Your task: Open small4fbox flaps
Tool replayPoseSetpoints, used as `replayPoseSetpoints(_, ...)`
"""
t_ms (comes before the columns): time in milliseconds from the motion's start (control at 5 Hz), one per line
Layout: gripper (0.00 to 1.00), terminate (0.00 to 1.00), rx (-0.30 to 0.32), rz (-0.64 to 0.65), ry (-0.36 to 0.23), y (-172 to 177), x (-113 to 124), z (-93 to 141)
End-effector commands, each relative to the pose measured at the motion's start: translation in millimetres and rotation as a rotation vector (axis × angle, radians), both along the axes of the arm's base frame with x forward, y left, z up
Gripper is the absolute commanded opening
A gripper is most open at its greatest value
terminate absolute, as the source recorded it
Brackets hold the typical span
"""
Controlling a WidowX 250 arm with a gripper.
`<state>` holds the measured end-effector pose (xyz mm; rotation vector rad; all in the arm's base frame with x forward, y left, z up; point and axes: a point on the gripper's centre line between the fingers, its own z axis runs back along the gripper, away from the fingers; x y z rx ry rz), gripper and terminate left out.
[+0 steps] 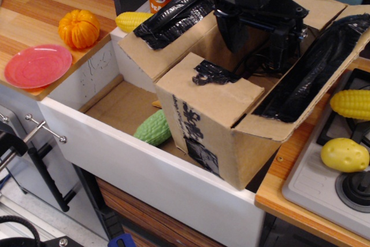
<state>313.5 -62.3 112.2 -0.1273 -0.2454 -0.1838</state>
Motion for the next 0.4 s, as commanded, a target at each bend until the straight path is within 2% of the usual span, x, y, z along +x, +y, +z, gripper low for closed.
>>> replayPoseSetpoints(0,1.0,0.0,0.0,0.026,-0.036,-2.8,-6.5,-8.0)
replayPoseSetpoints(200,1.0,0.0,0.006,0.03,-0.042,-2.4,-12.9,-15.1)
